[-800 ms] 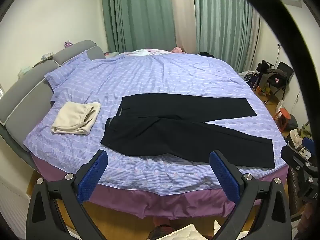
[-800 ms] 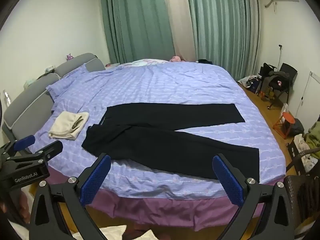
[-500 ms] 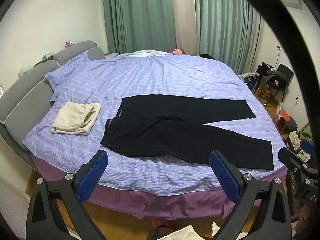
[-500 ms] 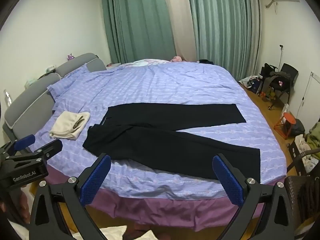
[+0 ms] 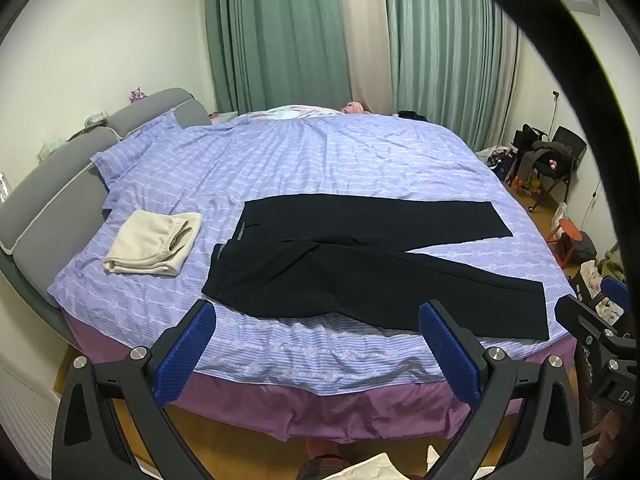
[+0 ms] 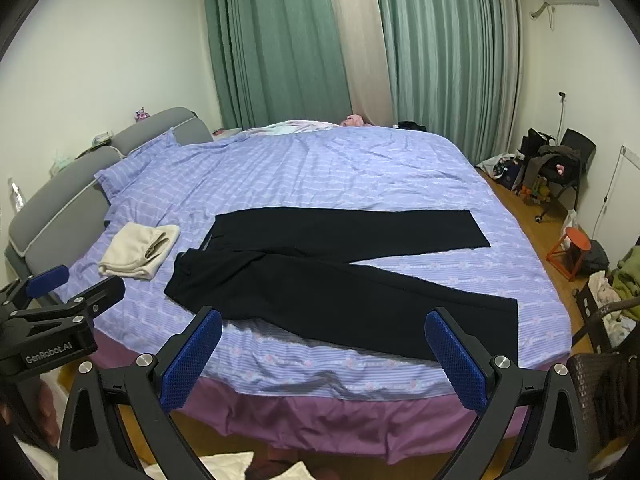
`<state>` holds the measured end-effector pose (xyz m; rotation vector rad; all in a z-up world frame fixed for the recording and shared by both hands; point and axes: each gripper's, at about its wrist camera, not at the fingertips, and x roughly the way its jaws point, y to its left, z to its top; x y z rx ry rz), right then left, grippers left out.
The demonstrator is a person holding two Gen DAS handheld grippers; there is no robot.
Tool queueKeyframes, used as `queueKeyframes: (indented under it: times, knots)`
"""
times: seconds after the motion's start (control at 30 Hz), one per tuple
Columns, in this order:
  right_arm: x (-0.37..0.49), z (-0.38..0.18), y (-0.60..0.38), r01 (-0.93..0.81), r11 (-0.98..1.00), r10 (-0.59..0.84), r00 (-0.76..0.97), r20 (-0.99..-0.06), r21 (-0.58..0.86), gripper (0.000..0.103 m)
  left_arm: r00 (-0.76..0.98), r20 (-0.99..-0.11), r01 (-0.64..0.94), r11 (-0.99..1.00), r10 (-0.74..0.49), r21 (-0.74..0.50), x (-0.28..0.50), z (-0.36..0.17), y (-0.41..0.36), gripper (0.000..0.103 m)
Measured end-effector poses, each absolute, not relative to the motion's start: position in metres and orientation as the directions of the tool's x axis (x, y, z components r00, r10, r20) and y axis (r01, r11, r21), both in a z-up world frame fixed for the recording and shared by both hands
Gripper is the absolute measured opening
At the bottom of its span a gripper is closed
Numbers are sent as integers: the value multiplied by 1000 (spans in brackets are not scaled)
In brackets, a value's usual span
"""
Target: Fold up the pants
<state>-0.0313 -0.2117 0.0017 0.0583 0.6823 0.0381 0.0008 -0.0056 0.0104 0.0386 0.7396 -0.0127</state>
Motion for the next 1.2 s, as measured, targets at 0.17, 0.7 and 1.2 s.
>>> queueKeyframes:
  times: [0.17,0.7,1.2]
  knots:
    - [-32,2,-211,-17,998,55,776,-628,67,102,740,-673,24,999,10,40,0,9,-8,103]
    - [-34,4,-221,-23,998,59,785,-616,67,102,748,-664,34,998,4,44,-3,8,-11,103]
    - [-34,3,-223,-23,997,60,786,-615,68,102,747,-664,34,999,2,42,-2,8,-12,103]
